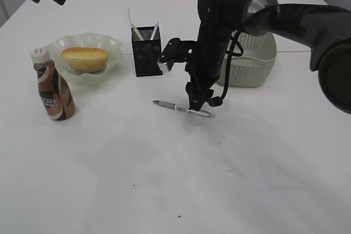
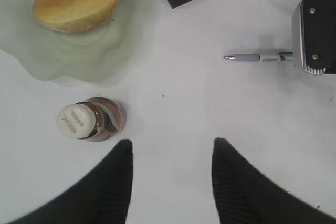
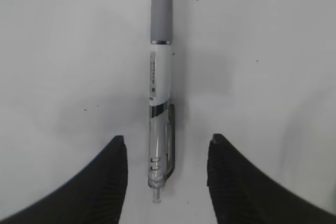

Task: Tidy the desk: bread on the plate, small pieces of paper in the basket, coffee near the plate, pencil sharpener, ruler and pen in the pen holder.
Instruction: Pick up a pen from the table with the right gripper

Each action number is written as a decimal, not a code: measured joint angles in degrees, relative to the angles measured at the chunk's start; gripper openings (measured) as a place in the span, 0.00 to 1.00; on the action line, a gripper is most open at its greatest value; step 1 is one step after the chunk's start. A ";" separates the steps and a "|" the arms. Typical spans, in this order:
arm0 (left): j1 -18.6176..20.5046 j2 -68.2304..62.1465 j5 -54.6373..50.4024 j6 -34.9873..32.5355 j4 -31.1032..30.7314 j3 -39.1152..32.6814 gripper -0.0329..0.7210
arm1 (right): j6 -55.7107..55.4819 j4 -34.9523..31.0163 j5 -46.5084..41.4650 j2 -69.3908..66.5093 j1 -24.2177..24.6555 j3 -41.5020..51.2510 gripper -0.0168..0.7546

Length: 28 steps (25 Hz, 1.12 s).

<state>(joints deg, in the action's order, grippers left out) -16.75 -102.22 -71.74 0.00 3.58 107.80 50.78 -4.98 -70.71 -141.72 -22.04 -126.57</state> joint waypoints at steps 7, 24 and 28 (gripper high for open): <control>0.00 0.00 0.00 0.00 0.00 0.00 0.52 | 1.06 0.00 0.00 -0.13 0.00 -0.08 0.50; 0.00 0.00 0.00 0.00 0.00 0.00 0.52 | -0.36 0.21 0.04 -0.60 0.00 -0.08 0.43; 0.00 0.00 0.00 0.00 0.00 0.00 0.52 | -0.71 0.59 0.04 -1.14 0.00 -0.08 0.40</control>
<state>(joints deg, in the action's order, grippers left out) -16.75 -102.22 -71.74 0.00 3.58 107.80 50.07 -4.39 -70.67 -142.86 -22.04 -126.64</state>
